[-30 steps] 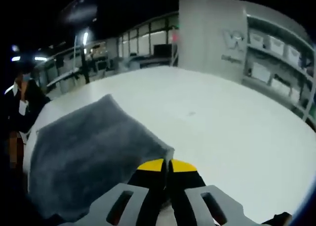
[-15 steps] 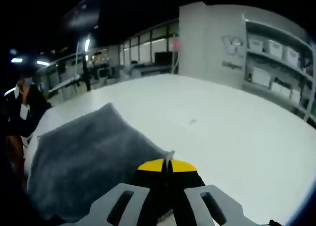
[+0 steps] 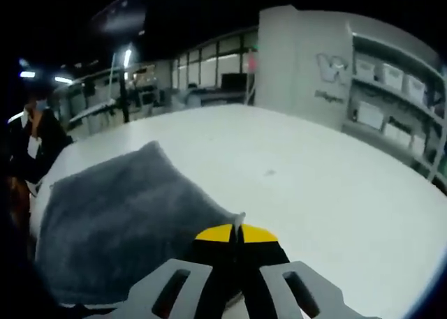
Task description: Open the folded towel by lifting each exposed corner and separating the folded layers until the towel lies flat within the target outline without major curled edges
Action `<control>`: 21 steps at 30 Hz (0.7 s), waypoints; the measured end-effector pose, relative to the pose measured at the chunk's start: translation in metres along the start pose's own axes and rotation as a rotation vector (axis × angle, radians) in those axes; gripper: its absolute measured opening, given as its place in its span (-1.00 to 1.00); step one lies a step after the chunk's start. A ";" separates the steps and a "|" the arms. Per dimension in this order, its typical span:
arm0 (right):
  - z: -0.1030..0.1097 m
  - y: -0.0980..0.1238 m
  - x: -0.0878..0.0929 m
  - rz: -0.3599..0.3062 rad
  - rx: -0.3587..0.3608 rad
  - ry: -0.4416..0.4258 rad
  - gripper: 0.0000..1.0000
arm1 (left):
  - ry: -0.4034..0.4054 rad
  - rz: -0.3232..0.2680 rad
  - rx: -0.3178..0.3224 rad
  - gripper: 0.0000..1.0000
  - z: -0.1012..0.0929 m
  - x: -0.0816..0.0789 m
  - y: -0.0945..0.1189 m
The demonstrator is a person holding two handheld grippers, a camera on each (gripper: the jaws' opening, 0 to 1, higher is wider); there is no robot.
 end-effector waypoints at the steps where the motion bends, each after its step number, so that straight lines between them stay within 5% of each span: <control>1: 0.004 0.000 0.000 0.002 0.000 -0.003 -1.00 | 0.008 -0.005 0.014 -0.99 0.001 0.001 0.001; 6: -0.012 -0.001 -0.002 0.018 0.026 -0.011 -1.00 | 0.134 -0.045 -0.005 -0.99 0.011 0.002 0.005; 11: -0.011 -0.002 -0.005 0.022 0.050 0.002 -1.00 | 0.138 -0.058 -0.039 -0.98 0.022 0.003 0.011; 15: -0.015 -0.007 -0.013 -0.036 0.060 -0.043 -1.00 | 0.118 -0.053 -0.064 -0.98 0.025 0.003 0.013; 18: -0.018 -0.013 -0.013 0.030 0.087 -0.019 -1.00 | 0.127 -0.026 -0.110 -0.97 0.030 0.008 0.014; 21: -0.017 -0.009 -0.020 0.026 0.093 -0.027 -1.00 | 0.129 -0.014 -0.111 -0.97 0.030 0.011 0.016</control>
Point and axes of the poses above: the point that each gripper's makers call its tool centre point, and the gripper's own axes: y roughly backward along the fingers, z roughly to its left, x roughly out of its underside, the point moved 8 cm from there along y, roughly backward along the fingers, and after that the axes turned 10 degrees about -x, right-handed, at the moved point
